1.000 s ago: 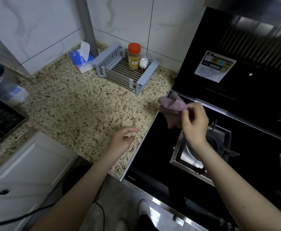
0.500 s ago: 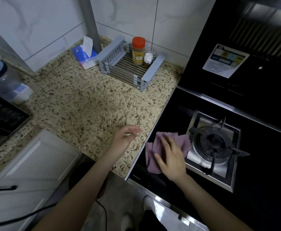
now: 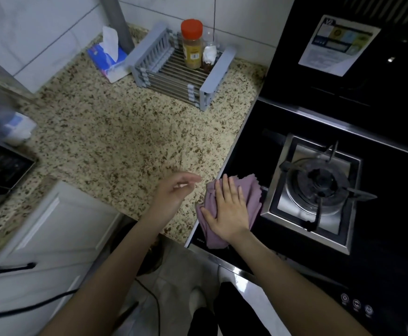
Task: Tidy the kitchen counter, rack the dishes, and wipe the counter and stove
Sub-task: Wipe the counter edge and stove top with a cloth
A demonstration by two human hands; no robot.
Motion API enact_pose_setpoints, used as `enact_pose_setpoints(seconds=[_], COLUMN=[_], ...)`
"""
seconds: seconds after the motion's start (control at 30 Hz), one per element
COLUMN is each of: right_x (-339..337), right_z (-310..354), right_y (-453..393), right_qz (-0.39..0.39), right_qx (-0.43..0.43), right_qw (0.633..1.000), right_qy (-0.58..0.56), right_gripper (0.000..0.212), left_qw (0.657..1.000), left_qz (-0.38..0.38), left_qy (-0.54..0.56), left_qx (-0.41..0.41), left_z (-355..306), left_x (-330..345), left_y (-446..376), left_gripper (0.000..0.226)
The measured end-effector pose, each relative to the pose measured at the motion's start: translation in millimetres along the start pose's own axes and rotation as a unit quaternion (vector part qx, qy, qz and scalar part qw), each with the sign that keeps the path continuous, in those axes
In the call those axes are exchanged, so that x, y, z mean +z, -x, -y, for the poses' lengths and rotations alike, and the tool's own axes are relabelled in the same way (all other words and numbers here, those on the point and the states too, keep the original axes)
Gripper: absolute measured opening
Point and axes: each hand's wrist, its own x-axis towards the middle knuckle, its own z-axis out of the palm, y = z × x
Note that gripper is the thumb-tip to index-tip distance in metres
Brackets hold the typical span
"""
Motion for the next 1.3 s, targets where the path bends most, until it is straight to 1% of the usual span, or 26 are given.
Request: enact_pose_setpoints(seconds=[0.13,0.3,0.37,0.4,0.47,0.5,0.53,0.63,0.67,0.73,0.83,0.9,0.97,1.03,1.07,1.1,1.13,1.17,1.2,1.23,1.27,1.3], right_x=[5.4,0.9,-6.8,-11.0,-16.3,-14.1,-10.1,9.3,12.8,14.4,18.1,19.9,19.5,15.9,17.1,17.8,13.3,6.9,-1.0,-8.0,-15.0,-20.9], right_z=[0.5,-20.5,-33.8,-37.7,-38.3,-36.6,-32.8,-16.8,-10.7,2.9,13.8,9.0,-2.9,-16.5,-24.8,-30.8,-34.6,-37.2,-40.7,-45.2,-53.4,-63.7], right_y=[21.4,42.7,53.2,59.6,74.3,80.8,86.7,87.3,80.3,64.6,57.1,68.4,90.4,118.9,132.4,145.1,158.0,165.5,172.4,176.0,179.4,183.0], right_qz=[0.013,0.024,0.004,-0.027,-0.093,-0.113,-0.1,-0.015,-0.011,-0.01,-0.011,-0.011,-0.048,-0.123,-0.17,-0.197,-0.21,-0.215,-0.235,-0.271,-0.321,-0.369], right_qx=[-0.034,-0.058,-0.032,-0.004,0.067,0.086,0.095,0.116,0.122,0.1,0.004,-0.049,-0.075,-0.081,-0.068,-0.041,0.009,0.073,0.143,0.196,0.228,0.245], right_qw=[0.999,0.998,0.998,0.997,0.992,0.989,0.99,0.993,0.992,0.995,1.0,0.999,0.995,0.987,0.979,0.967,0.944,0.901,0.84,0.779,0.733,0.701], right_qy=[0.011,0.022,0.056,0.071,0.046,0.026,0.011,0.0,0.002,0.011,0.009,-0.018,-0.037,-0.056,-0.09,-0.154,-0.255,-0.369,-0.468,-0.531,-0.555,-0.559], right_gripper=[0.085,0.079,0.08,0.08,0.078,0.077,0.077,0.085,0.085,0.082,0.072,0.065,0.061,0.054,0.049,0.042,0.034,0.027,0.021,0.018,0.015,0.014], left_qw=[1.0,0.985,0.98,0.979,0.98,0.982,0.985,0.993,0.994,0.995,0.997,0.998,0.998,0.997,0.997,0.997,0.997,0.997,0.997,0.997,0.997,0.997], left_qz=[0.021,0.085,0.099,0.101,0.103,0.099,0.092,0.059,0.054,0.05,0.035,0.029,0.032,0.047,0.055,0.061,0.067,0.069,0.072,0.072,0.074,0.076], left_qy=[-0.018,-0.14,-0.157,-0.16,-0.151,-0.141,-0.127,-0.09,-0.087,-0.081,-0.066,-0.058,-0.057,-0.059,-0.053,-0.043,-0.032,-0.024,-0.019,-0.018,-0.015,-0.007], left_qx=[-0.001,0.053,0.069,0.074,0.077,0.074,0.069,0.041,0.037,0.027,0.005,-0.015,-0.017,-0.008,-0.007,-0.009,-0.012,-0.014,-0.015,-0.015,-0.012,-0.007], left_z=[-0.5,1.7,2.4,2.2,1.2,1.1,1.1,3.3,4.6,7.0,8.4,6.2,1.2,-6.0,-9.7,-12.0,-15.5,-17.1,-19.5,-20.5,-21.5,-21.9], left_x=[7.8,20.4,24.3,26.0,29.7,31.7,33.4,36.1,35.7,34.9,35.0,37.2,42.2,51.7,57.9,62.8,68.8,72.2,76.1,77.5,78.6,78.6], left_y=[1.5,9.8,14.1,16.1,19.1,19.9,20.9,21.7,22.0,23.7,23.0,21.4,19.9,19.6,19.6,19.9,20.8,21.2,22.2,22.4,22.5,22.8], left_gripper=[0.028,0.028,0.026,0.026,0.028,0.03,0.032,0.036,0.037,0.036,0.035,0.033,0.028,0.024,0.023,0.025,0.026,0.027,0.026,0.026,0.026,0.026])
